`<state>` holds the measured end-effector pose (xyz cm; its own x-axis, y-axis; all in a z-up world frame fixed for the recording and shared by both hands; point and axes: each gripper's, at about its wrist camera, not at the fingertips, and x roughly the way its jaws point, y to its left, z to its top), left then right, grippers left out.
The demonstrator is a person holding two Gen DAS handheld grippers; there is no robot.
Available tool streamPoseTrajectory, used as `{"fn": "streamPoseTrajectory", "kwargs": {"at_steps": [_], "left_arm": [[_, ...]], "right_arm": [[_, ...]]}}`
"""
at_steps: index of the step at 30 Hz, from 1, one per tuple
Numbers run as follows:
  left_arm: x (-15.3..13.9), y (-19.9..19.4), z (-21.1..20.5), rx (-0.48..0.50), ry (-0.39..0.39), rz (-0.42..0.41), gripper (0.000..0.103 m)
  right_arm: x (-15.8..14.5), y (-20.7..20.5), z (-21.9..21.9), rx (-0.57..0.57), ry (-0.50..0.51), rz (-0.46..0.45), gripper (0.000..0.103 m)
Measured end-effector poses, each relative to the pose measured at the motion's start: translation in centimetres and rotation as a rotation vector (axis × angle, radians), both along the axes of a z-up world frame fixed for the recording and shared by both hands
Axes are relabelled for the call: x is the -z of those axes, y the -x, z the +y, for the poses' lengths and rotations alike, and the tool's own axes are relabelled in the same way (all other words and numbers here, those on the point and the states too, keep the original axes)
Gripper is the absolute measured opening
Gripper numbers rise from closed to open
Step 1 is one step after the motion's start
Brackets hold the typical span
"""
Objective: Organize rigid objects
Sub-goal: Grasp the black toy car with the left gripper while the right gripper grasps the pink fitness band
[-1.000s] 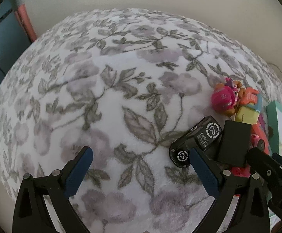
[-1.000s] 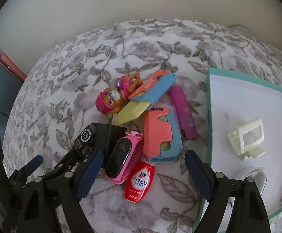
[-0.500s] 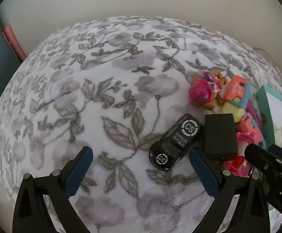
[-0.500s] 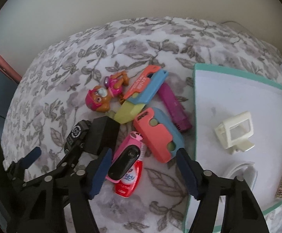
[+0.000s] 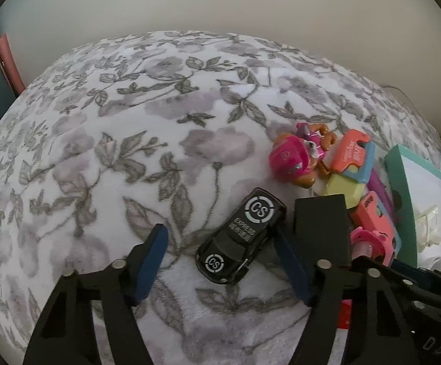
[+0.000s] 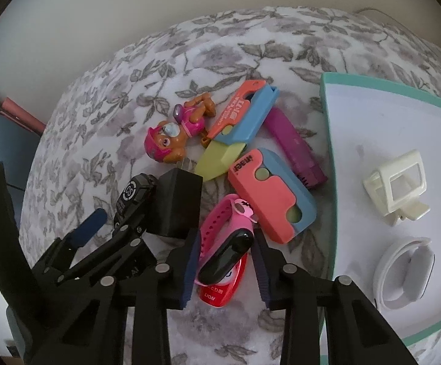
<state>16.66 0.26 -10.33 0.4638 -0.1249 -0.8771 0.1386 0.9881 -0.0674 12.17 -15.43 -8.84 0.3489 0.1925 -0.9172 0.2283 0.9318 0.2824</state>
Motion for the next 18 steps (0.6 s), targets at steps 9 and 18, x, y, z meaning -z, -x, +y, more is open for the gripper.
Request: {"fn": "streamPoseTrajectory", "kwargs": {"at_steps": [9,18], "left_arm": [[-0.3,0.4,-0.6,0.014,0.023,0.004,0.046],[-1.4,0.6,1.3,-0.071,0.059,-0.012,0.04]], "right_arm": [[-0.6,0.3,0.1,0.01,-0.004,-0.037,0.027],[-1.7,1.2,-0.8,0.025,-0.024,-0.072,0.022]]}}
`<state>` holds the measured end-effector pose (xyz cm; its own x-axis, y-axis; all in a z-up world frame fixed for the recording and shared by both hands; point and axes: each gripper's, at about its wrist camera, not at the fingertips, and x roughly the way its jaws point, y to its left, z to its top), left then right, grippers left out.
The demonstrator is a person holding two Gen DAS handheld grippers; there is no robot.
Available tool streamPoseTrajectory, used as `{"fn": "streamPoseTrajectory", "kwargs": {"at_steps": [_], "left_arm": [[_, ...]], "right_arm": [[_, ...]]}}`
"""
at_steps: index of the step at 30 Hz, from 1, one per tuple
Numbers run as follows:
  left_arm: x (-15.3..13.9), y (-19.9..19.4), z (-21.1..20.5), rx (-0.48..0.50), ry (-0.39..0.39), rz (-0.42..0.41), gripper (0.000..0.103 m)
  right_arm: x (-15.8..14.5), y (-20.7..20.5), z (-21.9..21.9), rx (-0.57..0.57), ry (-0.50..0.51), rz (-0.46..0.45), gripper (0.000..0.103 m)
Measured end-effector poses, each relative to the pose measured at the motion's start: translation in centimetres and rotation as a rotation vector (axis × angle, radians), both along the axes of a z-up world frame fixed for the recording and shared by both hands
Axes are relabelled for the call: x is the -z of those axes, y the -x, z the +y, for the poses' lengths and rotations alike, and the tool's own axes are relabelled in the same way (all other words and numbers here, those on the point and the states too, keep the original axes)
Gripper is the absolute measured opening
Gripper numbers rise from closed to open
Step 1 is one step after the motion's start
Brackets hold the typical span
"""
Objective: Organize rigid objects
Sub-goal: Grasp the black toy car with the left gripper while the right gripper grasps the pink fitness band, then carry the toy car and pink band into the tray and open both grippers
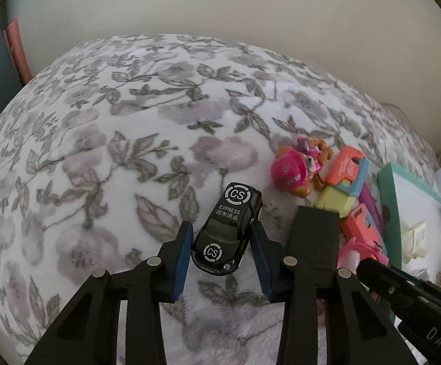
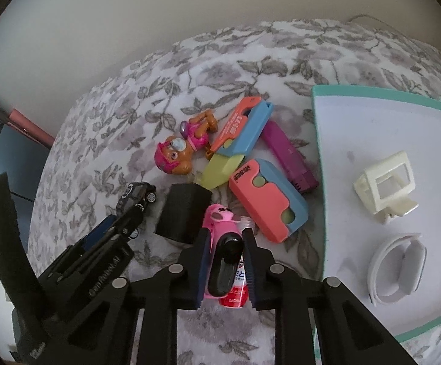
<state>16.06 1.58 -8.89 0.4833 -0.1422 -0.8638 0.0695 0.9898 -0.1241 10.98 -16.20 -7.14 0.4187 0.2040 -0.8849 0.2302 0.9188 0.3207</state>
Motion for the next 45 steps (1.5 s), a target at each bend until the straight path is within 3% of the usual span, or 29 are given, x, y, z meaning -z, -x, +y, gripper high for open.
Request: {"fn": "streamPoseTrajectory", "kwargs": {"at_steps": [7,14,25,37,45], "left_arm": [[-0.2,0.2,0.8,-0.027,0.014,0.004,0.039],[-2.3,0.9,2.2,-0.077,0.027,-0.045,0.035],[-5.3,2.1,0.8,-0.058,-0.006,-0.106,0.035],[-11.2,4.0,-8.9,0.134,0.013,-0.177,0.035],[-12.2,5.8,-17.6,0.26,0.013,-0.154,0.035]], "right_arm": [[-1.3,0.8,-0.6,0.015,0.009,-0.032,0.021],[-3.6,1.8,-1.2,0.027,0.04,-0.085,0.021],[-6.2,4.0,-3.9,0.095,0.085,-0.138,0.021],[-8.0,6.3,-11.2,0.303,0.306,-0.123,0.021],[-8.3,8.2,-15.8,0.421,0.365,-0.1,0.021]]}}
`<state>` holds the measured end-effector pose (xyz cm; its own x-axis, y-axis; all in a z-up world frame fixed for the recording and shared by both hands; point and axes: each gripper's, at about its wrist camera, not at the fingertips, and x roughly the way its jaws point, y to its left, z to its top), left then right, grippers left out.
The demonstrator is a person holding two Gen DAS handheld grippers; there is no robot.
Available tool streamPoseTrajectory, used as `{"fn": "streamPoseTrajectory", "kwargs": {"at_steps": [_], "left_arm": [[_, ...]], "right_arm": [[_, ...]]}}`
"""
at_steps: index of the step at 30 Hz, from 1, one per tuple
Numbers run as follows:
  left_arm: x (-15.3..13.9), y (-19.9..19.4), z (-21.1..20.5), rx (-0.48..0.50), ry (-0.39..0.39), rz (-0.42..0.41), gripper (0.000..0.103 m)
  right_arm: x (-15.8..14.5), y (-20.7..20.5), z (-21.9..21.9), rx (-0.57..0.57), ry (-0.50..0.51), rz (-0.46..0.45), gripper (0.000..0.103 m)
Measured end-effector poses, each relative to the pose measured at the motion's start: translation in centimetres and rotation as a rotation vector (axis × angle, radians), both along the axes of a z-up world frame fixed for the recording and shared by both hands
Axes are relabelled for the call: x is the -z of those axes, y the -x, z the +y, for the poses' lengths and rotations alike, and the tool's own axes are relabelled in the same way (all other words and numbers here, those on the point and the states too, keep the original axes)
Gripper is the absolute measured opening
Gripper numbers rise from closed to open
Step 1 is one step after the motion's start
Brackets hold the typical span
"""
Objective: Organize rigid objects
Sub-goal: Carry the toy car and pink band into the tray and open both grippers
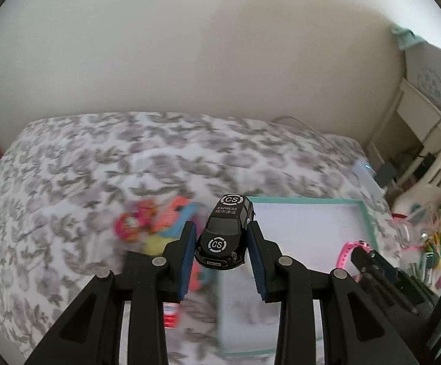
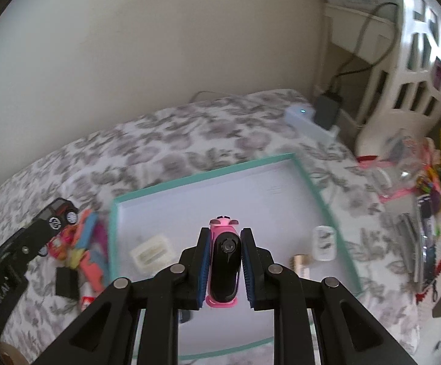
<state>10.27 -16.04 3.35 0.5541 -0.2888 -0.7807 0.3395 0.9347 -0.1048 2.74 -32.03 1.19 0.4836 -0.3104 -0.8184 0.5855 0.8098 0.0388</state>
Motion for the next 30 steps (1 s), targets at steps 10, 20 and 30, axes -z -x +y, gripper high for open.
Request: {"fn": "streamPoseTrajectory", "kwargs": {"at_steps": [10,20,30], "left_arm": [[4.2,0.5,-6.0,0.031,-0.027,0.083,0.035],[6.7,0.3,-6.6,0.051,-0.032,0.147,0.035],[6.9,0.1,-6.0,0.057,0.001,0.175,0.036]], "right_arm": [[3.3,2.3,-5.6,0.163,-0.027,0.095,0.021],[6.2,1.9,-6.0,0.159,-0.049,0.165,0.021],[5.1,2.0,-5.5,0.176,-0.018,0.151,0.029]]}}
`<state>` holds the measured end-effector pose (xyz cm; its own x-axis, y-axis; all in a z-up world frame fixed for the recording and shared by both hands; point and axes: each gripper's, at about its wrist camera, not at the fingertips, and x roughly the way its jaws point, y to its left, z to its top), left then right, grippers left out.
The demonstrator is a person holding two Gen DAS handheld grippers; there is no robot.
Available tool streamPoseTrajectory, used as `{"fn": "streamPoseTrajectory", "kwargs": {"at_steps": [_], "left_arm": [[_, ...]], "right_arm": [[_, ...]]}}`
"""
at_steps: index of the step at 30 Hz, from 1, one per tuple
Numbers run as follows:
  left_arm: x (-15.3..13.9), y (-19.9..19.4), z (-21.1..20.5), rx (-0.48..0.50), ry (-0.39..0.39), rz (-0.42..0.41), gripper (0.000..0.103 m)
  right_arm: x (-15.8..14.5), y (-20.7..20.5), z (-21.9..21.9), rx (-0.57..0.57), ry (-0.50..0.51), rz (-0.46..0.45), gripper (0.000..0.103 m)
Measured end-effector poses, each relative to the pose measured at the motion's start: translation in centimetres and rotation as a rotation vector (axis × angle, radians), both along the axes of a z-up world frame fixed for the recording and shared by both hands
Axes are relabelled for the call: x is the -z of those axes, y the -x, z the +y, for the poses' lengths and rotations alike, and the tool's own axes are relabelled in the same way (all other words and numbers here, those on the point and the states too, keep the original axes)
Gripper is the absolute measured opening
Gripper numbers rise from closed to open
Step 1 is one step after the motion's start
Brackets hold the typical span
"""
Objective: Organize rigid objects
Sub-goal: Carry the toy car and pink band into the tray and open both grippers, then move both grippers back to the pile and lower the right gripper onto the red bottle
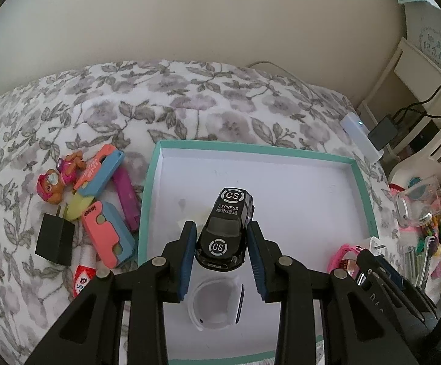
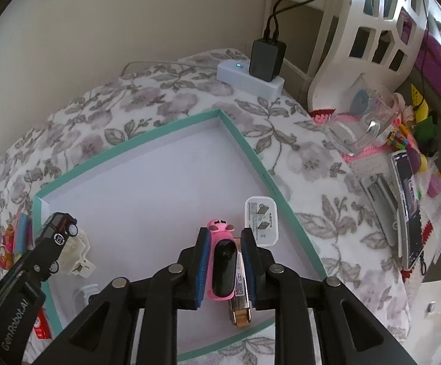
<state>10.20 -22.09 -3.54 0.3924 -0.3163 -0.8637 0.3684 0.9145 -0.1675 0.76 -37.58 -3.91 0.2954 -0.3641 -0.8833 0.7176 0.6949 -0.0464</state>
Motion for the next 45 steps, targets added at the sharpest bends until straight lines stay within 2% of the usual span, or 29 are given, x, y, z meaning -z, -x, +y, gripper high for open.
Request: {"fn": "streamPoseTrajectory", "kwargs": {"at_steps": [3,5,8,11,13,16,17,19,23,25,26,29,33,35,40,45], "left_arm": [[-0.3,0.1,0.2,-0.001,0.008,-0.002,0.036],[-0.5,0.1,0.3,0.002,0.013,-0.007,0.036],[-0.9,0.2,0.5,0.005,0.016,-0.013,0.042],[-1.3,0.2,1.1,-0.008,0.013,-0.022,0.049],[-1.6,0.0,1.7,-0.029,-0.003,-0.035,0.056],[-1.8,-0.5,3.1,-0.09,-0.069,-0.063,0.058],[-1.8,-0.6,3.6,-0.109,-0.094,-0.068,0.061],[-1.6,-1.1,4.6,-0.154,-0.148,-0.077,0.086],[-1.1,-1.9,7.0,-0.226,-0.219,-0.087,0.087],[-0.7,-2.3,8.3,-0.259,-0.239,-0.081,0.093],[-0.5,-2.5,9.1,-0.278,-0.249,-0.075,0.093],[0.2,-3.0,11.1,-0.318,-0.258,-0.051,0.094],[0.8,-3.5,14.0,-0.379,-0.248,-0.02,0.097],[0.9,-3.7,15.4,-0.411,-0.236,-0.015,0.102],[0.7,-4.0,18.2,-0.47,-0.22,-0.021,0.102],[0.5,-4.1,20.5,-0.5,-0.219,-0.042,0.102]], "right_arm": [[-0.5,-0.1,0.3,-0.005,0.015,-0.008,0.038],[-0.8,-0.1,0.6,-0.009,0.026,-0.013,0.039],[-1.4,-0.1,1.0,-0.015,0.038,-0.024,0.039],[-1.8,-0.3,1.5,-0.031,0.049,-0.032,0.048],[-1.9,-0.5,1.9,-0.046,0.056,-0.033,0.056],[-2.0,-1.0,2.8,-0.077,0.064,-0.033,0.063],[-2.0,-1.2,3.1,-0.091,0.064,-0.033,0.064],[-2.0,-1.4,3.6,-0.11,0.058,-0.037,0.071],[-1.9,-2.1,5.1,-0.159,0.069,-0.029,0.079],[-1.8,-2.5,5.9,-0.185,0.074,-0.028,0.087],[-1.8,-2.6,6.2,-0.194,0.074,-0.028,0.088],[-1.6,-3.2,7.5,-0.236,0.073,-0.027,0.089],[-1.3,-4.0,9.2,-0.29,0.088,-0.019,0.1],[-1.3,-4.3,10.0,-0.314,0.093,-0.019,0.101],[-1.2,-5.2,12.6,-0.393,0.079,-0.042,0.102],[-1.0,-6.1,15.5,-0.487,-0.04,-0.104,0.102]]}}
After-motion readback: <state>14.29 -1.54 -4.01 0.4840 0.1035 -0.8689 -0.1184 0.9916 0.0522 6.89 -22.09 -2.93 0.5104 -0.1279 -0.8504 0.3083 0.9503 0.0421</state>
